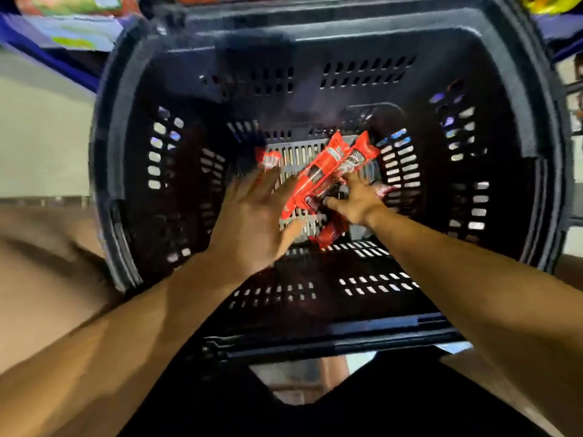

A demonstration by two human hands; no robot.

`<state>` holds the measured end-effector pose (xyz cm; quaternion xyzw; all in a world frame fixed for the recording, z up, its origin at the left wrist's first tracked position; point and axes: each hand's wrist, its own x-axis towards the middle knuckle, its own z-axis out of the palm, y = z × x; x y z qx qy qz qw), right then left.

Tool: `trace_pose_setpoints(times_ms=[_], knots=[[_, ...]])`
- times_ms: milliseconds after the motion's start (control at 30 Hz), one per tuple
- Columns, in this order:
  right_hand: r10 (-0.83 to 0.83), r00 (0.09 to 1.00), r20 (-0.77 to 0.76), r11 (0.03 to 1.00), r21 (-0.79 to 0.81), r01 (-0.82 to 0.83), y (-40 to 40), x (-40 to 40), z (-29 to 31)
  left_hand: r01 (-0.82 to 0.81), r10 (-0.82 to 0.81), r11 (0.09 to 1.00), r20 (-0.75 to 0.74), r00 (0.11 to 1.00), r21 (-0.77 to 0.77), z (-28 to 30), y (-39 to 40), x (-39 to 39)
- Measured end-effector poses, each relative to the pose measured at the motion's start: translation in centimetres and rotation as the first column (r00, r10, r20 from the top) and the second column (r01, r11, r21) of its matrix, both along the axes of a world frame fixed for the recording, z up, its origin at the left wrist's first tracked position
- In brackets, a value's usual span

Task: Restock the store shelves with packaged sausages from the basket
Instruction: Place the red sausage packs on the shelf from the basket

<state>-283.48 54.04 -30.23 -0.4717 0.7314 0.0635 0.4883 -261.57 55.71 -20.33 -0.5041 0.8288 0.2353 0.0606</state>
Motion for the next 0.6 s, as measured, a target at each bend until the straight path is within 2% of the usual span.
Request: trace_pose_setpoints(times_ms=[100,167,233,400,600], knots=[[-0.278,0.958,0.072,0.96,0.005,0.278,-0.8,0.2,-3.3,-0.025,0.026,0.999,-0.037,0.999,0.026,-1.2,-0.5,0.2],[-0.435,0.898,0.063,0.9,0.047,0.433,-1.3,0.6,-5.5,-0.081,0.084,0.996,-0.069,0.994,0.045,-1.9,-0.7,0.5],[-0.551,0.833,0.055,0.833,0.099,0.544,-1.6,1.2,-7.5,-0.101,0.104,0.992,-0.037,0.994,0.075,-2.3,-0.8,0.9],[-0.649,0.761,-0.012,0.755,0.114,0.646,-2.7,2.0,-10.1,-0.158,0.168,0.974,-0.05,0.985,0.16,-2.3,-0.6,1.3],[-0.686,0.719,0.112,0.724,0.214,0.656,-2.2,0.8,-8.2,-0.184,0.204,0.97,-0.122,0.971,0.16,-1.4,-0.1,0.3]])
